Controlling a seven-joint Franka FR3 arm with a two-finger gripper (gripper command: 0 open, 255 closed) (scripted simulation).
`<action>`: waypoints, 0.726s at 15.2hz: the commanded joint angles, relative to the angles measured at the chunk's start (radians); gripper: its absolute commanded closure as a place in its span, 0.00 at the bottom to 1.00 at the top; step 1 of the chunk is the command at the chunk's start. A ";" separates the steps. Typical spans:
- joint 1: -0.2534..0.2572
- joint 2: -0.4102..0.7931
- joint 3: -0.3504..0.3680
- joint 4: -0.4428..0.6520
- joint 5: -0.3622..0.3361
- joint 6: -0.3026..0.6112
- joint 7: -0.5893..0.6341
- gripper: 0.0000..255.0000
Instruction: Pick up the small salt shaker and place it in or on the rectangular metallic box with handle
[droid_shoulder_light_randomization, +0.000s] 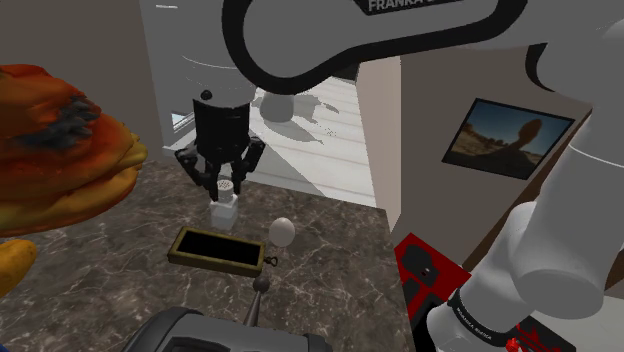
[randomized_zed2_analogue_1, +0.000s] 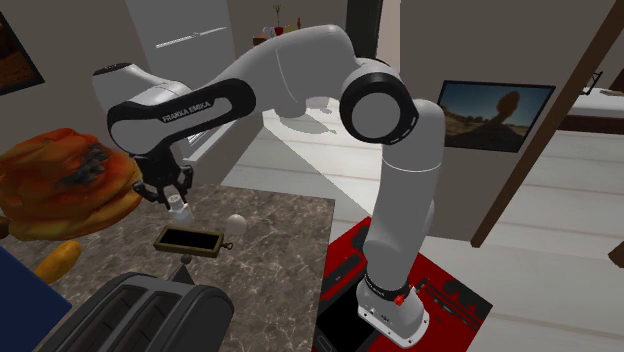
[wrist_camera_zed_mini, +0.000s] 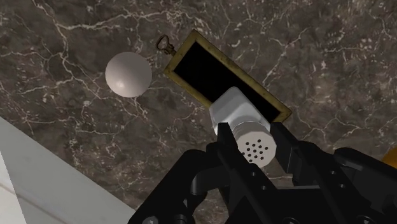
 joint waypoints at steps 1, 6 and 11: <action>0.000 0.004 -0.001 -0.020 -0.003 0.024 0.001 1.00; 0.001 0.019 -0.002 -0.071 -0.013 0.088 0.009 1.00; 0.003 0.040 -0.005 -0.116 -0.026 0.150 0.019 1.00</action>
